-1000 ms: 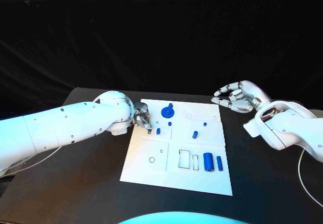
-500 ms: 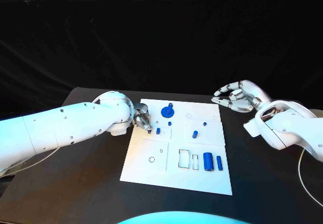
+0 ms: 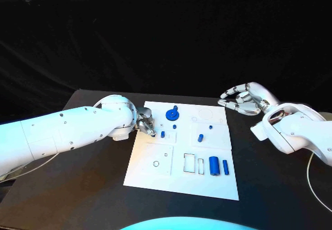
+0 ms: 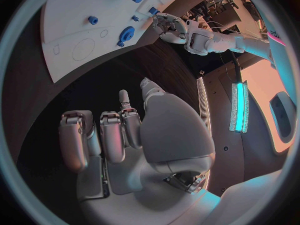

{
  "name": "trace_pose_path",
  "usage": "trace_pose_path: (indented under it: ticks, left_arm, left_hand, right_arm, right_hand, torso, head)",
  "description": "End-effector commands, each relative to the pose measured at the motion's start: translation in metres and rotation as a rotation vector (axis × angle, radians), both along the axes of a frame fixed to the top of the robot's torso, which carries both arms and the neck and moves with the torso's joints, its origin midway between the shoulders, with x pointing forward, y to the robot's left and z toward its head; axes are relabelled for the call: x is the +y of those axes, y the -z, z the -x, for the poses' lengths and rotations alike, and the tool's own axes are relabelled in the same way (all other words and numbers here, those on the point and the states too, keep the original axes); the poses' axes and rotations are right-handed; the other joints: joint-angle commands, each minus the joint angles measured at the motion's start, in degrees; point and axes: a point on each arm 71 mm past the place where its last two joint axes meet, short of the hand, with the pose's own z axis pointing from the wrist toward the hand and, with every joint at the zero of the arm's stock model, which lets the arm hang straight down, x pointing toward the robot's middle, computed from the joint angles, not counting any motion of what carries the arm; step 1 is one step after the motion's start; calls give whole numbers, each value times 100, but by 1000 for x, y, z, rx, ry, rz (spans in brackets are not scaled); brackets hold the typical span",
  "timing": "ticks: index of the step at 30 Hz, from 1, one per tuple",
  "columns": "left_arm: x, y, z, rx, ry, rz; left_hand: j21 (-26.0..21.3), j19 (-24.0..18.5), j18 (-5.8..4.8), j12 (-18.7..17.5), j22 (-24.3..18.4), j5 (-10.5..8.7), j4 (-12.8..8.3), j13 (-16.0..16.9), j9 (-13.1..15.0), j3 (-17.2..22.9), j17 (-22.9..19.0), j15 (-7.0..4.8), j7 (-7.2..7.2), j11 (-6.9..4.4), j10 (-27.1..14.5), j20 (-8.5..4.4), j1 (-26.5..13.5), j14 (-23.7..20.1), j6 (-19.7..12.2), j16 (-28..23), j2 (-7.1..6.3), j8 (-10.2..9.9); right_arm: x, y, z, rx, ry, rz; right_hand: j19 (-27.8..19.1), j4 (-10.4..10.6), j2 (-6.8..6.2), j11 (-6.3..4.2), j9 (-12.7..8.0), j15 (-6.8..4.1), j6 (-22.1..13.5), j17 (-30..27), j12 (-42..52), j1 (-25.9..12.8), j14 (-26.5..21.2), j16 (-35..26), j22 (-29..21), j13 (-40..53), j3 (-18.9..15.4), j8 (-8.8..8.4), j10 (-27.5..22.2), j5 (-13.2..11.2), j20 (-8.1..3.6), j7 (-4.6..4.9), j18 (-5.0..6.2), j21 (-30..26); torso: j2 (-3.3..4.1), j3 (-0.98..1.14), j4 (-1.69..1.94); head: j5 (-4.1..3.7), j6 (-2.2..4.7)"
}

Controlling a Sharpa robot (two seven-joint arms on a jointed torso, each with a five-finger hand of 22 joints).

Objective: Assemble the parts on the task board

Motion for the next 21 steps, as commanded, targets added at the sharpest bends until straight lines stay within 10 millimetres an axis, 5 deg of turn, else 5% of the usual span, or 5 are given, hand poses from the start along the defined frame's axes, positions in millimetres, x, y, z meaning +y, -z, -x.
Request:
trace_pose_path:
  ticks: [1,10,21]
  left_arm:
    - [-1,4,3,17,11,-14]
    - [-4,5,2,23,13,-14]
    - [-5,7,0,48,10,-20]
  left_hand:
    - [25,32,-57,25,-1,12,-931,-5,7,979,1424,-42,-21,-16,41,-4,15,590,9,26,61,35]
    - [28,35,-59,31,7,-10,-894,1,42,1012,1423,-46,-29,-20,54,-7,-67,589,16,26,78,75]
    - [22,34,-59,90,12,-95,-593,55,137,729,1442,-87,-110,-73,122,-36,-546,595,62,39,95,166]
  right_arm:
    - [1,0,1,0,-16,3]
    - [1,0,1,0,-16,3]
    - [1,0,1,0,-15,3]
  right_hand:
    - [310,0,10,-29,-1,-41,-17,686,-2,-70,416,-24,1208,690,-21,37,15,37,-37,-27,83,-38]
    - [310,0,10,-29,-1,-41,-17,686,-2,-70,416,-24,1208,690,-21,37,15,37,-37,-27,83,-38]
    - [309,1,17,-31,-1,-44,-16,678,-10,-82,415,-28,1207,682,-23,47,9,45,-39,-30,84,-41]
  torso:
    - [1,-1,-5]
    - [0,3,0]
    - [-2,7,-6]
  head:
    - [5,0]
    - [8,-11]
    - [-3,-19]
